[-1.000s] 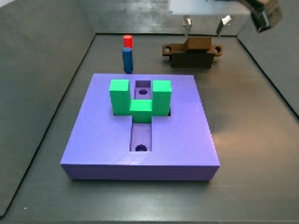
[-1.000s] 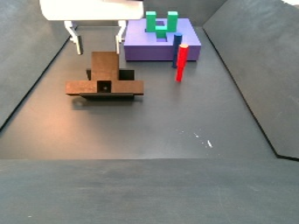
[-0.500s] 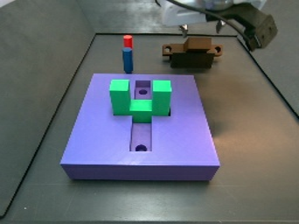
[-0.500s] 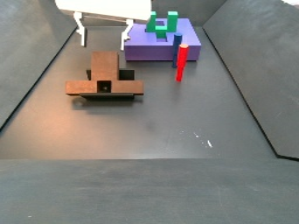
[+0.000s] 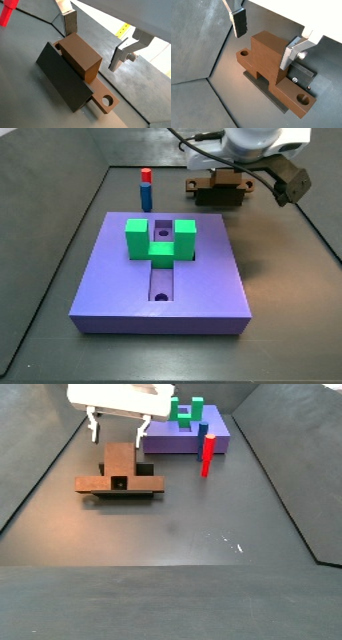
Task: Pick up the brown object. Move up. Place the brown object on the fixture. Regrasp the brown object. Move to above the board. Insert the brown object.
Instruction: Regrasp the brown object.
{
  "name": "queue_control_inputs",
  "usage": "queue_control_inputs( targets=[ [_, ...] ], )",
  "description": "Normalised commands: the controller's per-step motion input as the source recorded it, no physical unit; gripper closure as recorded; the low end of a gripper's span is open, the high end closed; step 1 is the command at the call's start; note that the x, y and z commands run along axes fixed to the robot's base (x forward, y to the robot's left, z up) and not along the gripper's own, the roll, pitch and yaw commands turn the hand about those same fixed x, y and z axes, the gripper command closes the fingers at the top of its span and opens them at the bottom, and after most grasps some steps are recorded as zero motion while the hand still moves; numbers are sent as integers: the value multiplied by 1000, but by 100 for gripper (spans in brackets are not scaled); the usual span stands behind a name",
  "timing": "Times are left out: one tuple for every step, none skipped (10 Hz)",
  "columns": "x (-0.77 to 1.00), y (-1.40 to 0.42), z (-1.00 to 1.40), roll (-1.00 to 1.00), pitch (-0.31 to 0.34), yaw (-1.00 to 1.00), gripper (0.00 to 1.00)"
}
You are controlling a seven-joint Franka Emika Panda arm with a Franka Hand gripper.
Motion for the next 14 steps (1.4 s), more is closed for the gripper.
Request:
queue_control_inputs(
  targets=[
    [0,-6,0,49,0,0,0],
    [77,-31,0,214,49,0,0],
    [174,-94,-186,200,9,146,0],
    [160,-46,-269,114,0,343,0],
    [166,0,-291,0,14,394,0],
    [163,0,-246,0,9,471,0],
    [266,0,-83,0,109,514,0],
    [209,0,0,0,131,446,0],
    [169,0,0,0,103,406,0],
    [120,-40,0,0,97,257,0],
    [0,0,-37,17,0,66,0],
    [-17,0,-60,71,0,0,0],
    [-71,0,-134,126,0,0,0],
    [0,0,-191,0,149,-80,0]
  ],
)
